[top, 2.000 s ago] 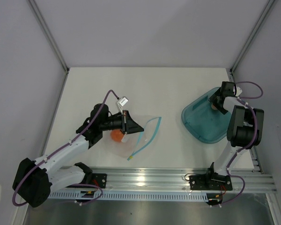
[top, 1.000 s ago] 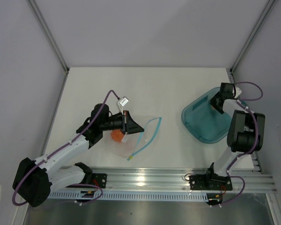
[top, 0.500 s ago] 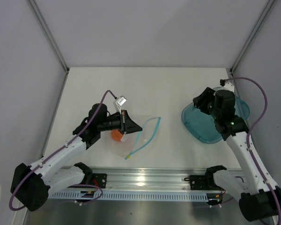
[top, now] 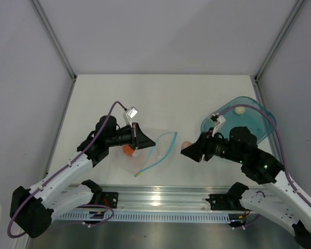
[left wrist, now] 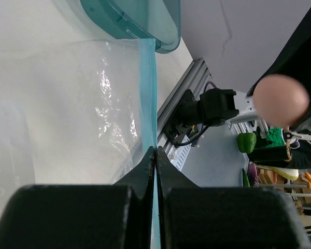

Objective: Place the food in the zip-top bag and seal the zipper
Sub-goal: Place the fake food in the zipper food storage bag.

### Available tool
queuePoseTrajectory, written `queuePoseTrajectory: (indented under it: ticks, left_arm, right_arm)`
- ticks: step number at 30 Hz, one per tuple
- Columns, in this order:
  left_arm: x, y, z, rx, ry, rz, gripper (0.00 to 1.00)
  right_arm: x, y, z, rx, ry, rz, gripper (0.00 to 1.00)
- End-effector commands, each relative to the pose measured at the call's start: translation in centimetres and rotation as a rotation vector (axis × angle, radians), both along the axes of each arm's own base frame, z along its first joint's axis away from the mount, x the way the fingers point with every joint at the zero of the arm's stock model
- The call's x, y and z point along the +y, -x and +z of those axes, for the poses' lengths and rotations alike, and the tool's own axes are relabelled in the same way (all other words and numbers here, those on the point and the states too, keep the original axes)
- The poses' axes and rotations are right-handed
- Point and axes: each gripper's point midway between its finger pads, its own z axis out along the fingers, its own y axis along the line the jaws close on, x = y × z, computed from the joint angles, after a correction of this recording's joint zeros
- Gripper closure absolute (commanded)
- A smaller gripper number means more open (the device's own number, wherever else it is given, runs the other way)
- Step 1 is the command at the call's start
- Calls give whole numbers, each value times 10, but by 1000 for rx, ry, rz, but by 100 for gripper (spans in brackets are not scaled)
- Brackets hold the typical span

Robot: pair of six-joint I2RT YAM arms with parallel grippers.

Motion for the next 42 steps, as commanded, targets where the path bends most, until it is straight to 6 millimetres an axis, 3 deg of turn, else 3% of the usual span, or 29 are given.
queuePoseTrajectory:
  ticks: [1, 2, 4, 5, 9, 16, 22, 30, 37, 42]
  left_arm:
    - [-2, 1, 32, -64, 47, -6, 100]
    - [-2, 2, 32, -62, 45, -5, 100]
    - [0, 3, 36, -68, 46, 2, 99]
    - [1, 3, 35, -63, 44, 4, 99]
    - [2, 7, 40, -69, 50, 5, 99]
    - [4, 9, 41, -70, 50, 6, 99]
    - [2, 8, 40, -65, 50, 1, 99]
    - [1, 8, 46, -75, 61, -3, 99]
    - [1, 9, 48, -81, 66, -3, 99]
    - [1, 9, 46, -79, 65, -1, 100]
  right_arm:
    - [28, 9, -11, 26, -8, 61, 75]
    - [38, 20, -12, 22, 0, 101, 75]
    - [53, 16, -21, 20, 38, 92, 73]
    - [62, 23, -20, 13, 43, 123, 73]
    - [85, 13, -33, 7, 104, 110, 70]
    - [96, -10, -42, -32, 178, 48, 66]
    - [102, -16, -29, -52, 162, 33, 62]
    - [104, -29, -35, -62, 221, -1, 55]
    - [103, -37, -40, -70, 241, -36, 21]
    - [99, -39, -35, -88, 233, -54, 11]
